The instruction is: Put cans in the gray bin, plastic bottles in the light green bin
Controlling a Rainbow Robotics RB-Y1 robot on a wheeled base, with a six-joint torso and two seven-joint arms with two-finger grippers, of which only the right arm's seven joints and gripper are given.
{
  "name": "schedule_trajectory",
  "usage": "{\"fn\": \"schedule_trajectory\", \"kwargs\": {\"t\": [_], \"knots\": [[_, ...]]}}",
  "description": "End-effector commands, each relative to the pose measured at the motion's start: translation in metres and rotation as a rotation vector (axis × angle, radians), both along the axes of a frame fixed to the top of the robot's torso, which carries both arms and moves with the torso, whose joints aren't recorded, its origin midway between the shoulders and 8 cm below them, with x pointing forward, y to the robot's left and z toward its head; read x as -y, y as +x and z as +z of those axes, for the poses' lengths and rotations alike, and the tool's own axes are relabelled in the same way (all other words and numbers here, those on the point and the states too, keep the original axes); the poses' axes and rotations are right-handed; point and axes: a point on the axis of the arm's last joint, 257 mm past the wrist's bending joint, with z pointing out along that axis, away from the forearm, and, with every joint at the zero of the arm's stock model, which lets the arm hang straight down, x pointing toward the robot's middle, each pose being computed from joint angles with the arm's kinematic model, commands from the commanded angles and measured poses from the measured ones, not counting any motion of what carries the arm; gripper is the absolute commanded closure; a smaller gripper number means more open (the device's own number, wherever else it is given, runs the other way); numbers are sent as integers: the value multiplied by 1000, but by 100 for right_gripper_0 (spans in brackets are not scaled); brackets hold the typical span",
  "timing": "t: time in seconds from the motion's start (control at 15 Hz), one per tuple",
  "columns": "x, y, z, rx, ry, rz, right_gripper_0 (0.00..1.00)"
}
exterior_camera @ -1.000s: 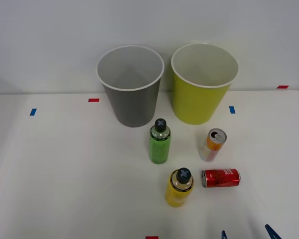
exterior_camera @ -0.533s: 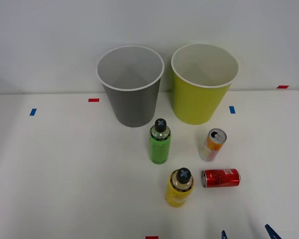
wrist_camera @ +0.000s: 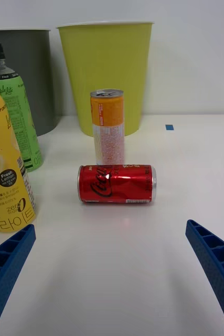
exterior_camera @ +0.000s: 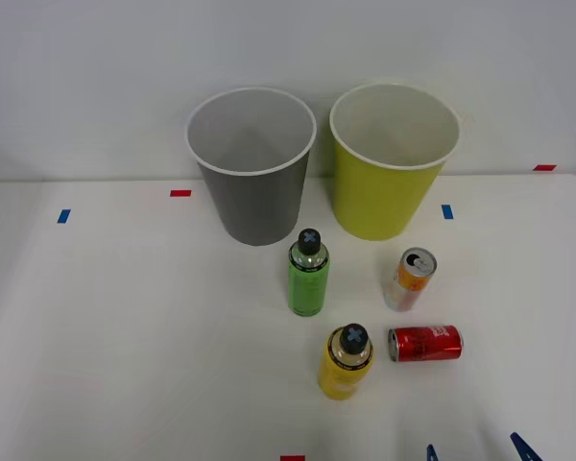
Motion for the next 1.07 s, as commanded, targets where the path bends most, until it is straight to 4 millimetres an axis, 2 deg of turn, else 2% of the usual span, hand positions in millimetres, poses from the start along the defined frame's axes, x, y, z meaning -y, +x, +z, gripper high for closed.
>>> {"fn": "schedule_trajectory", "kwargs": {"t": [0.07, 0.33, 0.6, 1.07], "knots": [[3, 0, -15, -26, 29, -11, 0], [16, 3, -7, -5, 52, -33, 0], [36, 23, -3, -40, -17, -58, 0], [41, 49, 13, -251, 65, -209, 0]]}}
